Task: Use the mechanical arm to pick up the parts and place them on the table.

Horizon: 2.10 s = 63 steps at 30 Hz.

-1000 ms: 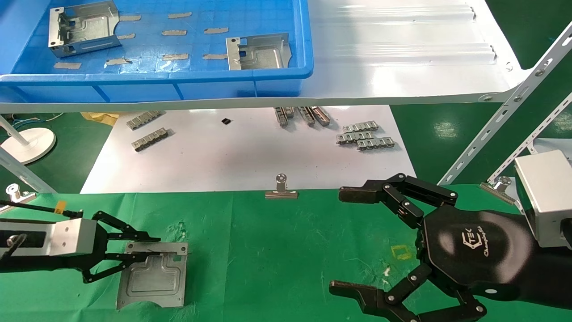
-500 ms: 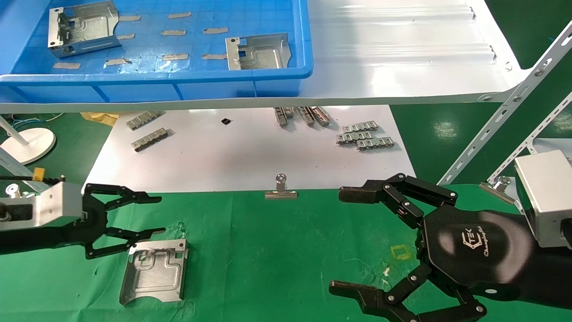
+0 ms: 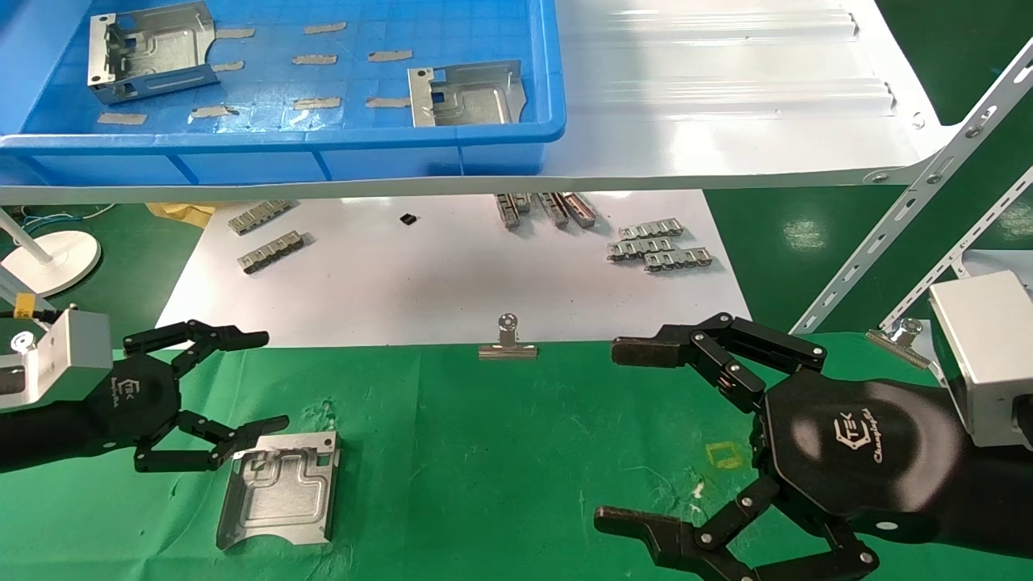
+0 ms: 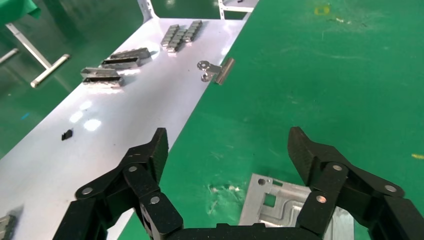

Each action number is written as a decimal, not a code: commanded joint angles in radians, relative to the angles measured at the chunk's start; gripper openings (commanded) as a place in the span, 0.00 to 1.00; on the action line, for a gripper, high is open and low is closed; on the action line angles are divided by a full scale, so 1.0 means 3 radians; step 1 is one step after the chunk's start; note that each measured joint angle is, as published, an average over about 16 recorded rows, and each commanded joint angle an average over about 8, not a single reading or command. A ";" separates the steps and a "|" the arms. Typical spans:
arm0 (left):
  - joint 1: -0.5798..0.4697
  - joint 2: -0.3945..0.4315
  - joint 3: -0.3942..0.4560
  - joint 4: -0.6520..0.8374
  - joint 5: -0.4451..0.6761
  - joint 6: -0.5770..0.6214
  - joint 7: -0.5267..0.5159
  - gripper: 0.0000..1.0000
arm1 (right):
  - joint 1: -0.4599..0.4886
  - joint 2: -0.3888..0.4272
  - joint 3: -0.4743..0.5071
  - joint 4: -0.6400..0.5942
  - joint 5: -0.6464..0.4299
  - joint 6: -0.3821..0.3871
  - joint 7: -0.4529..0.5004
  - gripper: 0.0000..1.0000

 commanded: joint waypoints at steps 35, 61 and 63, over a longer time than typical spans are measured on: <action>0.0777 -0.0162 -0.1047 -0.1826 -0.0080 -0.0190 -0.1285 1.00 | 0.0000 0.0000 -0.0001 0.0000 0.0000 0.0000 0.0000 1.00; 0.1401 -0.0294 -0.1872 -0.3264 -0.0164 -0.0338 -0.2311 1.00 | 0.0000 0.0000 -0.0001 -0.0001 0.0001 0.0000 -0.0001 1.00; 0.1420 -0.0298 -0.1897 -0.3307 -0.0166 -0.0343 -0.2342 1.00 | 0.0000 0.0000 -0.0001 -0.0001 0.0001 0.0000 -0.0001 1.00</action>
